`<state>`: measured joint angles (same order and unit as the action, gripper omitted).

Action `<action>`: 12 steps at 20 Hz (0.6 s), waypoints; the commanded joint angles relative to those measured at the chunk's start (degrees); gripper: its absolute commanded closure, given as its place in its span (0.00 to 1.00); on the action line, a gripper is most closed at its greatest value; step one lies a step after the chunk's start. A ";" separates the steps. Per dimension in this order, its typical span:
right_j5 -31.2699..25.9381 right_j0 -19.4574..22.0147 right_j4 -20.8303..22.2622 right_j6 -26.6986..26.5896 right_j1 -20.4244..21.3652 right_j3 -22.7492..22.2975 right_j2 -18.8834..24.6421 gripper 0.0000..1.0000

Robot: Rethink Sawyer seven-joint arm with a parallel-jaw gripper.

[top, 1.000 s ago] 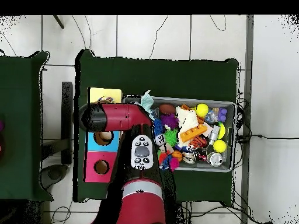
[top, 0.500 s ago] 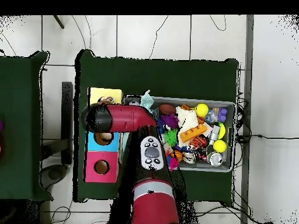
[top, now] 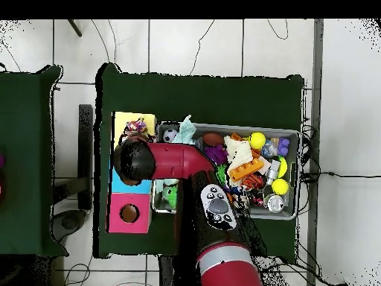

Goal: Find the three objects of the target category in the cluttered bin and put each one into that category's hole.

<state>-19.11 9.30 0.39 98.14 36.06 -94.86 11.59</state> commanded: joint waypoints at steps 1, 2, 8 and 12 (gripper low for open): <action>-7.84 1.99 7.75 -0.57 -0.46 -7.67 -5.22 1.00; -9.25 0.74 8.22 -0.12 -1.24 -6.24 -6.57 1.00; -15.05 -6.17 10.69 3.66 -5.77 0.72 -14.06 1.00; -15.68 -7.69 10.13 4.38 -8.61 2.97 -15.45 1.00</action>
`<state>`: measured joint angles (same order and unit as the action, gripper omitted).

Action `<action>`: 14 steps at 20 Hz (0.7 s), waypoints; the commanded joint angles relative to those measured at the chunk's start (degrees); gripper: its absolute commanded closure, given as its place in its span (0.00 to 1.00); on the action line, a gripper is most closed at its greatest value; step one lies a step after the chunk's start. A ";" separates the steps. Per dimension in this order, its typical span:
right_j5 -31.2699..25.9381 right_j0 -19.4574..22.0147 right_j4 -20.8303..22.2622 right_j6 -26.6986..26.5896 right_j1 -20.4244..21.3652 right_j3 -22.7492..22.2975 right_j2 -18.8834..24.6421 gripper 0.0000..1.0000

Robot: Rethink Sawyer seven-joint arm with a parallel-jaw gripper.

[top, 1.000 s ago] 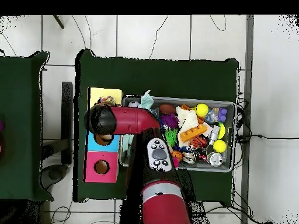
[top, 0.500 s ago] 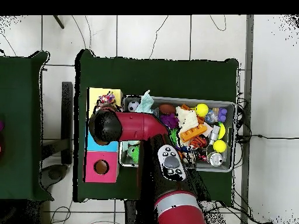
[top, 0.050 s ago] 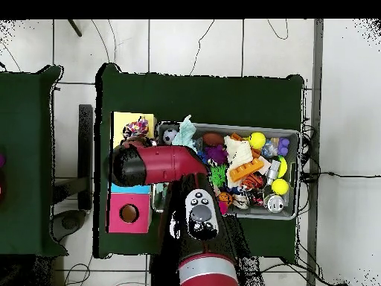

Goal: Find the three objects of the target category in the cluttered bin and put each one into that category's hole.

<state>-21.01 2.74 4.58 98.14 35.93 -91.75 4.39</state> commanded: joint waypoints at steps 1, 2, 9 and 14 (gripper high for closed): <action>-14.22 -1.38 5.66 4.46 -8.79 0.03 -8.45 1.00; -13.78 -1.22 5.14 4.61 -9.46 0.20 -8.25 1.00; -10.13 0.04 2.53 6.05 -12.13 0.00 -6.38 1.00; -8.68 0.86 2.51 5.55 -11.78 -0.88 -5.22 0.00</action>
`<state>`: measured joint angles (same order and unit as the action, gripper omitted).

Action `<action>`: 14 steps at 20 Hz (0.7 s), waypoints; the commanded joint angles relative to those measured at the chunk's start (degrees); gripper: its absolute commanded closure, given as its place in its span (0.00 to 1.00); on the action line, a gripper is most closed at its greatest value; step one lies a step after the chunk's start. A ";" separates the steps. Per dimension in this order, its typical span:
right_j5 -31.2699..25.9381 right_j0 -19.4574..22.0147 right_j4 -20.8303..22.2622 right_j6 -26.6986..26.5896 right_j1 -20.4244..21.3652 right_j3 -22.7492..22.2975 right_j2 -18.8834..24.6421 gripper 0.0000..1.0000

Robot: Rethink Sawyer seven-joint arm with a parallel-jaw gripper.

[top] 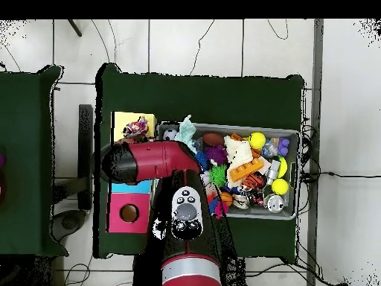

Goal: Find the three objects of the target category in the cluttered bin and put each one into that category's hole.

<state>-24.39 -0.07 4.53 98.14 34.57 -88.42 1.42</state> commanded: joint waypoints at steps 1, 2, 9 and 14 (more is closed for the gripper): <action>-5.36 3.70 2.64 5.35 -10.42 -4.21 -2.21 0.00; -5.33 3.70 2.66 5.28 -10.39 -4.30 -2.16 0.00; -7.42 3.04 3.18 4.67 -10.98 -2.69 -2.96 0.00; -8.76 3.63 4.14 2.84 -9.71 -3.56 -2.85 0.00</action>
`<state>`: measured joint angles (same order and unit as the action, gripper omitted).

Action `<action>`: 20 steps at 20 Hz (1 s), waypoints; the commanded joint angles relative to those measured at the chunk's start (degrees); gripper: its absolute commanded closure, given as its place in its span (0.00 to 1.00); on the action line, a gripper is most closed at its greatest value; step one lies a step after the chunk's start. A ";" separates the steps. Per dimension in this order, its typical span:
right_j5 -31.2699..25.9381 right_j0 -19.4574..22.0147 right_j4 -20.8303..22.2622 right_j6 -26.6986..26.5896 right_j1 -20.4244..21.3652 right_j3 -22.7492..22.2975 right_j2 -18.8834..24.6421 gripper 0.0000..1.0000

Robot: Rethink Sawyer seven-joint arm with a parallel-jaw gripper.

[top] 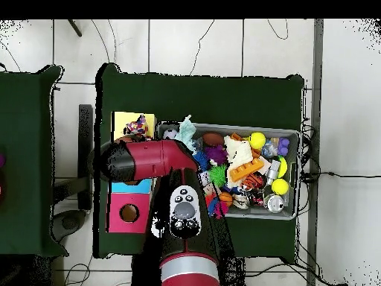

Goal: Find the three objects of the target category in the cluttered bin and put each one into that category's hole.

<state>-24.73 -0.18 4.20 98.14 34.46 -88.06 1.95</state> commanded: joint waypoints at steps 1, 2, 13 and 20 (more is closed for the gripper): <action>-8.80 3.88 4.59 2.50 -9.03 -4.21 -3.39 0.00; -9.07 3.82 4.82 2.24 -8.36 -4.52 -3.57 0.00; -14.20 1.10 4.74 3.58 -2.53 -4.85 -6.68 0.00; -15.26 -0.44 4.48 4.39 -1.01 -5.01 -8.26 0.00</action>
<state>-31.31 -0.52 4.30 98.14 34.75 -88.09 -3.27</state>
